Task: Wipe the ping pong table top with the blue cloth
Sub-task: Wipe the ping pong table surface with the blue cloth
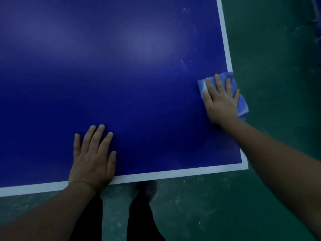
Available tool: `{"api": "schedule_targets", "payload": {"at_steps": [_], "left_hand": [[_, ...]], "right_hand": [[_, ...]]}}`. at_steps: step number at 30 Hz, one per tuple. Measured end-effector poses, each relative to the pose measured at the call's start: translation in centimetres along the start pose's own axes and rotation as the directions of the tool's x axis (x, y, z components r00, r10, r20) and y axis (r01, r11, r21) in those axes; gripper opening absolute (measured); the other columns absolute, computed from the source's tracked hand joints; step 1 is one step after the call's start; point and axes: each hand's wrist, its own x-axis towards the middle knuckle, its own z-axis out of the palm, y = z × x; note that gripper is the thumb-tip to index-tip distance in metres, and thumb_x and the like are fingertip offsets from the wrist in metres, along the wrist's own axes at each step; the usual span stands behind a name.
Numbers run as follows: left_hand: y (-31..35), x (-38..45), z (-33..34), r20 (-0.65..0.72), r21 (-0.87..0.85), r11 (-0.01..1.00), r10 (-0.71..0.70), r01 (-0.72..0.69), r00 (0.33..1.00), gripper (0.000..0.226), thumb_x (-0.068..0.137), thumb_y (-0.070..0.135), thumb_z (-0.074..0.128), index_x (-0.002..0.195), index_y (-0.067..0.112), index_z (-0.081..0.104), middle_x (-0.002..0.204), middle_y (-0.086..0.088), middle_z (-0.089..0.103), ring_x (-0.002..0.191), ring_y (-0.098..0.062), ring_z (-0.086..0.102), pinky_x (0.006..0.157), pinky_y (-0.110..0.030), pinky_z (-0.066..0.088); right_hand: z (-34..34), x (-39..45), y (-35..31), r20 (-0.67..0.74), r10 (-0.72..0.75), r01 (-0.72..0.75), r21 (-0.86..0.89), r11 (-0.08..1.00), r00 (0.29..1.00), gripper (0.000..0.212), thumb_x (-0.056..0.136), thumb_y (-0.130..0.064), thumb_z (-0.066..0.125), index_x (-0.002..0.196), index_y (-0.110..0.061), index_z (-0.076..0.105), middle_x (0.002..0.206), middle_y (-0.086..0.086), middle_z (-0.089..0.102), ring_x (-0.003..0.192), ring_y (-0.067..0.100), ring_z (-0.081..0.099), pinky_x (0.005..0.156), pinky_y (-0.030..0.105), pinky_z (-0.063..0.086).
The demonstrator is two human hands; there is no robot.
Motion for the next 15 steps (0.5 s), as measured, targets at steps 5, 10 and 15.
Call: {"api": "schedule_targets", "payload": {"at_steps": [5,10,15], "left_hand": [[0.1,0.0,0.2,-0.021,-0.008,1.000,0.003,-0.004,1.000,0.062,0.094,0.038,0.031,0.138,0.001,0.052,0.155,-0.019,0.036,0.148,-0.035,0.022,0.118,-0.064,0.010],[0.2,0.0,0.1,-0.022,-0.012,1.000,-0.001,0.000,1.000,0.062,0.094,0.039,0.030,0.138,0.001,0.053,0.154,-0.020,0.037,0.147,-0.035,0.023,0.118,-0.063,0.009],[0.2,-0.1,0.0,-0.016,-0.006,1.000,-0.006,0.006,1.000,0.062,0.095,0.039,0.027,0.139,0.003,0.051,0.155,-0.018,0.035,0.148,-0.033,0.021,0.119,-0.061,0.007]], "right_hand": [[1.4,-15.2,3.2,0.056,0.122,-0.122,0.003,0.992,0.991,0.058,0.101,-0.060,0.010,0.156,-0.048,-0.001,0.167,-0.013,-0.006,0.153,0.019,-0.014,0.121,0.058,0.003],[1.3,-16.0,2.8,0.108,0.201,-0.203,0.011,0.979,0.974,0.059,0.098,-0.061,0.007,0.154,-0.049,-0.003,0.166,-0.014,-0.010,0.153,0.021,-0.015,0.121,0.061,0.002],[1.7,-6.8,-5.5,-0.009,0.340,-0.337,0.122,0.934,0.940,0.054,0.105,-0.049,0.016,0.158,-0.040,0.010,0.168,-0.005,0.000,0.153,0.033,-0.006,0.116,0.068,-0.003]]}}
